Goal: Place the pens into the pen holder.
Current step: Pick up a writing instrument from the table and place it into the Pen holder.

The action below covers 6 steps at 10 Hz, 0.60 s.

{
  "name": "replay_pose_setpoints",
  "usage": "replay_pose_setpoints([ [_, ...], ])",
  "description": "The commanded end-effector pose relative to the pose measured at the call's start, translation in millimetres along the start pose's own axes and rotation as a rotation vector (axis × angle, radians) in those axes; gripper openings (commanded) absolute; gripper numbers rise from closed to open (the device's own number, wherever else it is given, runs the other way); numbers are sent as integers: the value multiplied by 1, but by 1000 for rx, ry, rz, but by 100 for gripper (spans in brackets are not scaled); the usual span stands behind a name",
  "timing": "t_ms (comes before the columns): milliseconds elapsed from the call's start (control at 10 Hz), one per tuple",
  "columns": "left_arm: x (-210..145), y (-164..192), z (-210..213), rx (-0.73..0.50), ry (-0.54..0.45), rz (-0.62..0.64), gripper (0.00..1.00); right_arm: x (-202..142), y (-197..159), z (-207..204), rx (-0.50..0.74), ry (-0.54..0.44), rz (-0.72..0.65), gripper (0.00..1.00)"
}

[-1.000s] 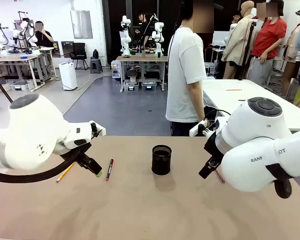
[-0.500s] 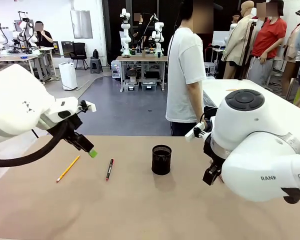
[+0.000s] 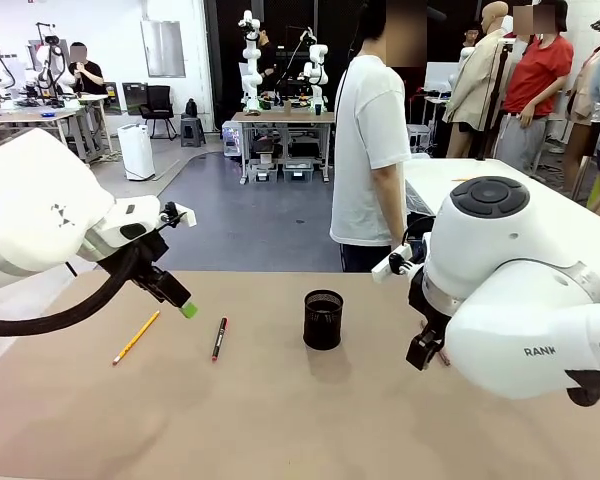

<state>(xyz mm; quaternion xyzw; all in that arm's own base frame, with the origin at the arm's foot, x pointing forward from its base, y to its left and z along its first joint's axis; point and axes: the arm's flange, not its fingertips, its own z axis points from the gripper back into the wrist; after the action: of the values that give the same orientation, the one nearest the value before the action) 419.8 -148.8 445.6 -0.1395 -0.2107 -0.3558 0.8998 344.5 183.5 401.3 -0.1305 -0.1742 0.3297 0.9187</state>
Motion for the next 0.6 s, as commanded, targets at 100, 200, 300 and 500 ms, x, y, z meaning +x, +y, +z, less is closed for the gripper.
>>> replay_pose_setpoints([
  [100,-2,2,0,-12,-5,21,100,1,-1,-2,-7,-20,28,100],
  [200,0,0,0,1,1,1,100,0,0,0,0,0,0,100],
  [300,0,0,5,-46,-3,-36,100,4,-1,8,127,-42,-6,100],
  [500,3,2,13,-109,-49,-73,100,10,-7,23,286,-123,-10,100],
])
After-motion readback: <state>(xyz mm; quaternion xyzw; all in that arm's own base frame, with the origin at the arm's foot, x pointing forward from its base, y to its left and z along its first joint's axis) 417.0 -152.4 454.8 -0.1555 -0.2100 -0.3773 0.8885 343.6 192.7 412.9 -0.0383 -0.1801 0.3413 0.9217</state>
